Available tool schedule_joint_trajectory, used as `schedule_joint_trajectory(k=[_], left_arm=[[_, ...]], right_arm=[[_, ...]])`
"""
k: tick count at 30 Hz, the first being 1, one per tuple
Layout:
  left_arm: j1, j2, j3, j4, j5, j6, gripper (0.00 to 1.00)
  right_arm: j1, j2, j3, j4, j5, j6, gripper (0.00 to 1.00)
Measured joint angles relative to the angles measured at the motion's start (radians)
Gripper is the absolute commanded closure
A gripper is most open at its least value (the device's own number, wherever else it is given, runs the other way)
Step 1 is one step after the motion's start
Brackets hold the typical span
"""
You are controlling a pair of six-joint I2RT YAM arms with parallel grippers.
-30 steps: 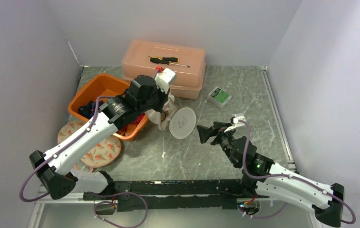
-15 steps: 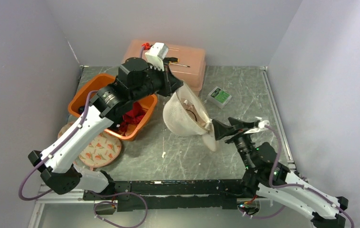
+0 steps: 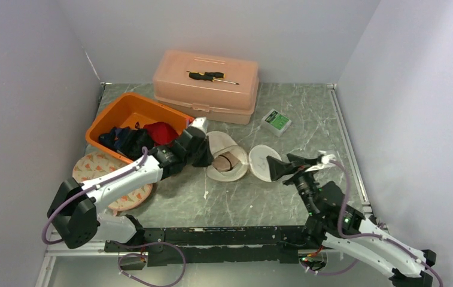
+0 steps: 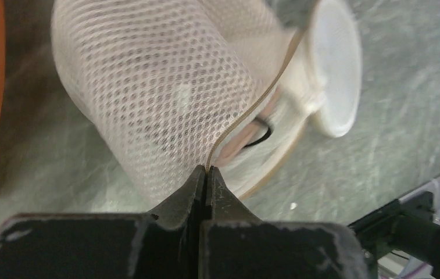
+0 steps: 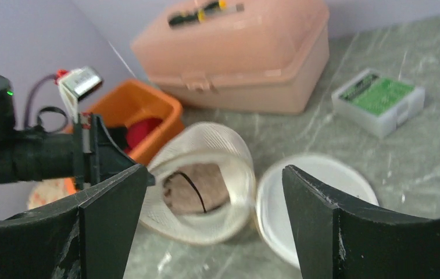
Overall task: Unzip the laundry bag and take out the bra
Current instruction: Open the laundry bag at the center of the board, then adjust the laundry bag at the center of the board.
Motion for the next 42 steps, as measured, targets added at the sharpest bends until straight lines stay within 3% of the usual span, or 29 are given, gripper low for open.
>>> schedule_joint_trajectory(k=[5, 11, 14, 18, 23, 27, 32, 36, 42], left_arm=[[0.0, -0.066, -0.147, 0.009, -0.058, -0.068, 0.97], [0.002, -0.169, -0.155, 0.004, -0.159, -0.118, 0.97], [0.006, -0.155, -0.138, -0.031, -0.192, -0.132, 0.97], [0.008, -0.131, -0.126, -0.07, -0.212, -0.139, 0.97], [0.008, -0.14, -0.135, -0.088, -0.216, -0.138, 0.97], [0.008, -0.169, -0.15, -0.104, -0.218, -0.13, 0.97], [0.008, -0.178, -0.151, -0.107, -0.219, -0.115, 0.97], [0.008, -0.178, -0.152, -0.107, -0.22, -0.106, 0.97], [0.01, -0.178, -0.152, -0.116, -0.22, -0.089, 0.97]], right_arm=[[0.0, 0.148, -0.064, -0.04, -0.047, 0.088, 0.14], [0.0, 0.389, -0.07, -0.066, -0.103, 0.202, 0.15], [-0.01, 0.433, -0.09, -0.035, -0.148, 0.27, 0.11], [-0.062, 0.479, -0.137, 0.069, -0.229, 0.381, 0.09], [-0.231, 0.513, -0.201, 0.208, -0.365, 0.504, 0.1], [-0.297, 0.631, -0.138, 0.257, -0.433, 0.478, 0.13], [-0.303, 0.819, 0.062, 0.282, -0.486, 0.343, 0.22], [-0.311, 0.98, 0.218, 0.303, -0.504, 0.246, 0.24], [-0.317, 1.159, 0.289, 0.289, -0.535, 0.168, 0.31]])
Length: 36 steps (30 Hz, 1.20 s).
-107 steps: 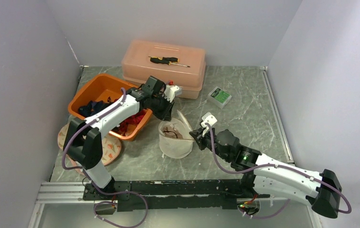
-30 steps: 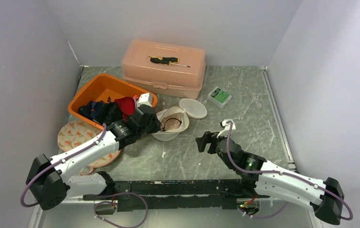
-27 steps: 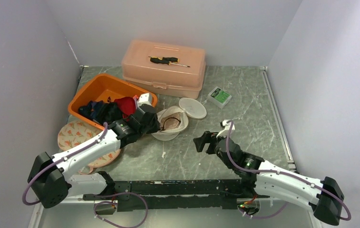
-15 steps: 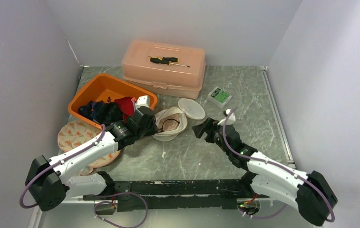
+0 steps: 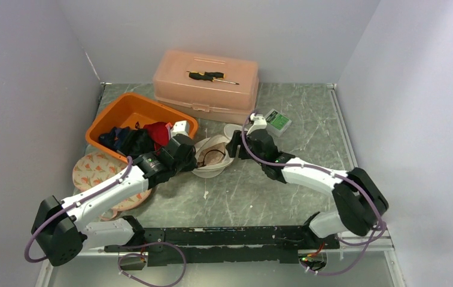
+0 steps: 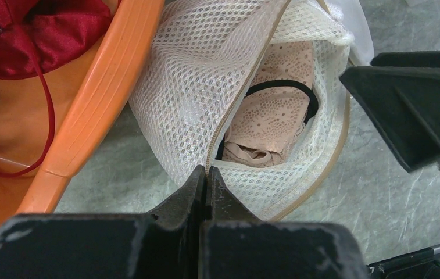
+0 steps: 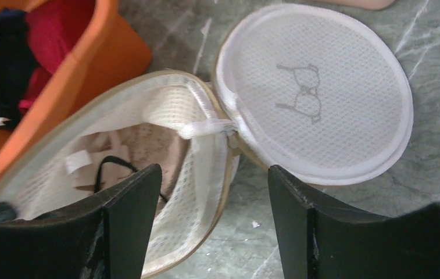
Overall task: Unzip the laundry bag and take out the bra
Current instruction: Adjust the laundry bag at the center of the board.
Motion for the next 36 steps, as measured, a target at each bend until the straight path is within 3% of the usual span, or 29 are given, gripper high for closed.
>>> schedule_joint_trajectory(k=[6, 14, 18, 22, 30, 36], left_arm=[[0.001, 0.0, 0.0, -0.01, -0.003, 0.008, 0.97], [0.001, -0.001, 0.0, -0.01, -0.003, 0.008, 0.97], [0.001, -0.001, 0.0, -0.012, -0.003, 0.01, 0.97], [0.001, 0.0, 0.02, -0.03, 0.006, 0.028, 0.97], [0.002, 0.025, 0.193, -0.013, 0.066, 0.077, 0.97], [0.002, 0.041, 0.128, 0.037, 0.076, 0.079, 0.97]], right_arm=[[-0.006, 0.114, 0.051, -0.025, -0.002, -0.031, 0.45], [-0.008, 0.146, 0.074, -0.024, -0.006, -0.067, 1.0], [-0.008, 0.086, 0.074, -0.057, 0.003, -0.091, 1.0], [0.015, -0.082, 0.072, -0.141, 0.052, -0.137, 1.0], [0.197, -0.316, 0.142, -0.364, 0.298, -0.245, 1.0], [0.217, -0.402, -0.057, -0.4, 0.356, -0.196, 1.0]])
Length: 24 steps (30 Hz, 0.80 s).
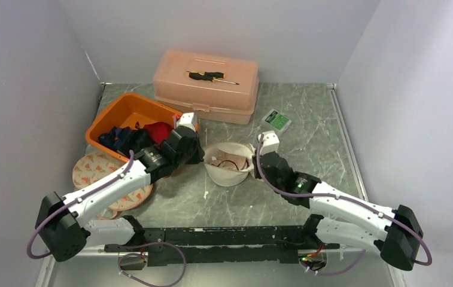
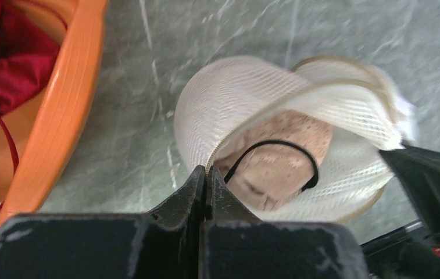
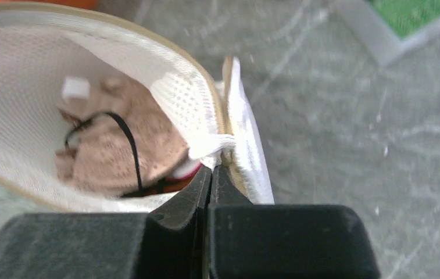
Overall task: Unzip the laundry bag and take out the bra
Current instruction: Adjust the laundry bag at the center of the board.
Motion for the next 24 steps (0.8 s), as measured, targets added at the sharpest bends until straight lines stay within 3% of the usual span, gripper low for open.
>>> schedule_joint_trajectory(k=[5, 17, 18, 21, 24], left_arm=[[0.0, 0.009, -0.097, 0.011, 0.023, 0.002, 0.97], [0.0, 0.02, -0.108, 0.103, 0.072, 0.015, 0.97], [0.0, 0.022, -0.12, 0.112, 0.081, 0.008, 0.97], [0.0, 0.023, -0.158, 0.118, 0.125, -0.003, 0.97], [0.0, 0.031, -0.164, 0.114, 0.16, -0.005, 0.97]], right_arm=[[0.016, -0.045, -0.099, -0.037, 0.018, 0.027, 1.0], [0.063, -0.119, -0.139, 0.018, 0.051, 0.053, 1.0], [0.069, -0.132, -0.159, 0.017, 0.05, 0.066, 0.94], [0.088, -0.185, -0.195, -0.015, 0.043, 0.099, 0.62], [0.099, -0.24, -0.193, -0.048, 0.037, 0.118, 0.44]])
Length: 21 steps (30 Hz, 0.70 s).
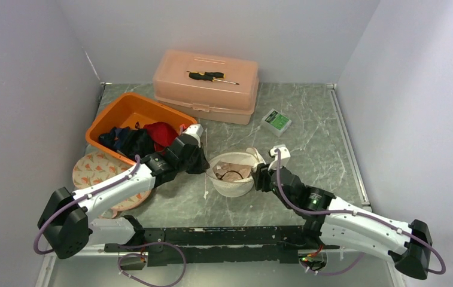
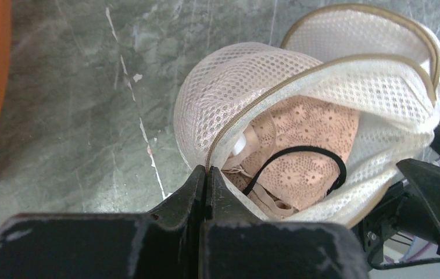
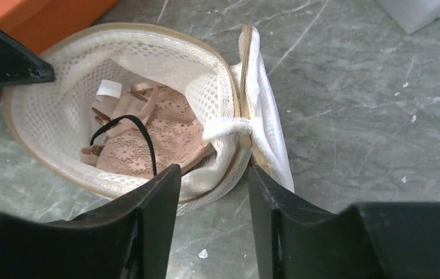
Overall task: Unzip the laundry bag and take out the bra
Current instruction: Adjust the laundry bag at the center of the board.
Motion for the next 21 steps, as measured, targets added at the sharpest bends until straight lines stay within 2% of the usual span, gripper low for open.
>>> schedule_joint_trajectory(k=[8, 12, 16, 21], left_arm=[[0.0, 0.001, 0.0, 0.0, 0.084, -0.01, 0.92], [0.0, 0.001, 0.0, 0.001, 0.115, -0.011, 0.92], [0.0, 0.0, -0.003, 0.005, 0.135, -0.011, 0.93], [0.0, 0.0, -0.03, 0.026, 0.167, -0.01, 0.93]], right_arm=[[0.006, -0.053, 0.129, -0.115, -0.037, -0.014, 0.42], [0.008, -0.035, 0.201, -0.101, -0.107, -0.047, 0.46], [0.008, 0.048, 0.227, -0.05, -0.189, -0.069, 0.53], [0.008, 0.214, 0.214, -0.01, -0.249, -0.072, 0.5]])
